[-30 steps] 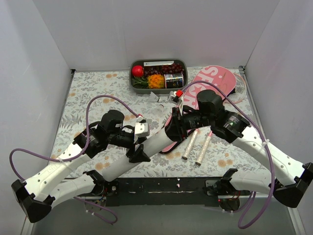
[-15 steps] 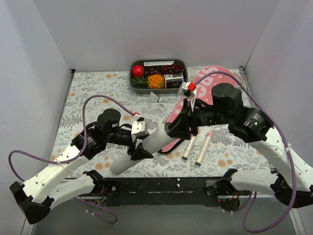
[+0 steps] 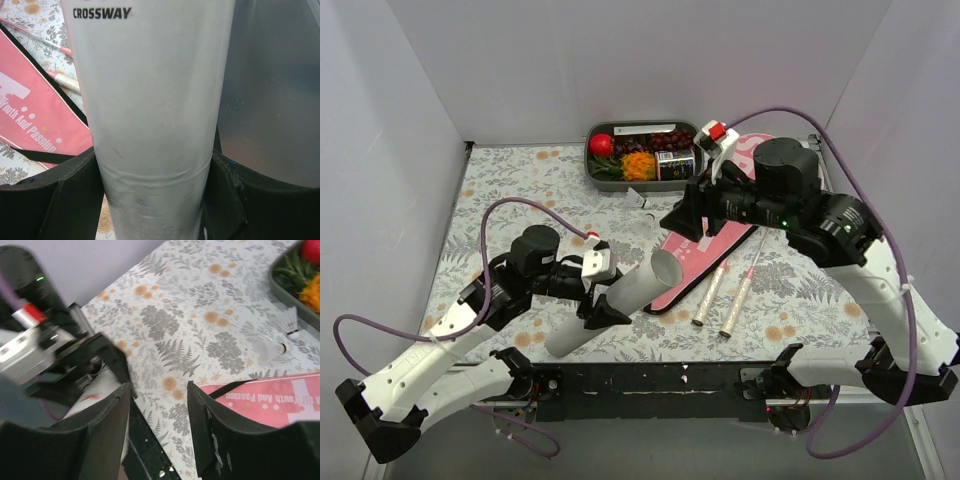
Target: Pack up the badminton gear
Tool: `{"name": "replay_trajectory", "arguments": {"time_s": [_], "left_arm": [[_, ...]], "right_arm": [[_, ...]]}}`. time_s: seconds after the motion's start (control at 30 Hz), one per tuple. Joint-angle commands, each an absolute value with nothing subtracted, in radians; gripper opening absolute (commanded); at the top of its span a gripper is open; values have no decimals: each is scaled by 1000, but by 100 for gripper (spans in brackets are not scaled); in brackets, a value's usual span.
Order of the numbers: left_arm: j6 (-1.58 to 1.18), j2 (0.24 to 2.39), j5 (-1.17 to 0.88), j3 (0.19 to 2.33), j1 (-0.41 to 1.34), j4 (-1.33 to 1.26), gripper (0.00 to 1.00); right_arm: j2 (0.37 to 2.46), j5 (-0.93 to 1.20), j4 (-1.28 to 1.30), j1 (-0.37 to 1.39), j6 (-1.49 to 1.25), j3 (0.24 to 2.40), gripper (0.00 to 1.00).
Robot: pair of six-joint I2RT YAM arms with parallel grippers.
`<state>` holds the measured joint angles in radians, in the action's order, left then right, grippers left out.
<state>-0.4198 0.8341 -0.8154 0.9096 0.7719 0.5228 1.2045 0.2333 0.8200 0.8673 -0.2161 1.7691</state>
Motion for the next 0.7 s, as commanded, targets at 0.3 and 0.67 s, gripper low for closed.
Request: {"name": "replay_trajectory", "arguments": {"time_s": [0.3, 0.67], "left_arm": [[-466, 741, -831, 946, 773, 485, 0], [-477, 712, -821, 933, 775, 488, 0]], "right_arm": [[1443, 52, 497, 650, -224, 1447, 59], [1604, 63, 307, 657, 66, 1292, 70]]}}
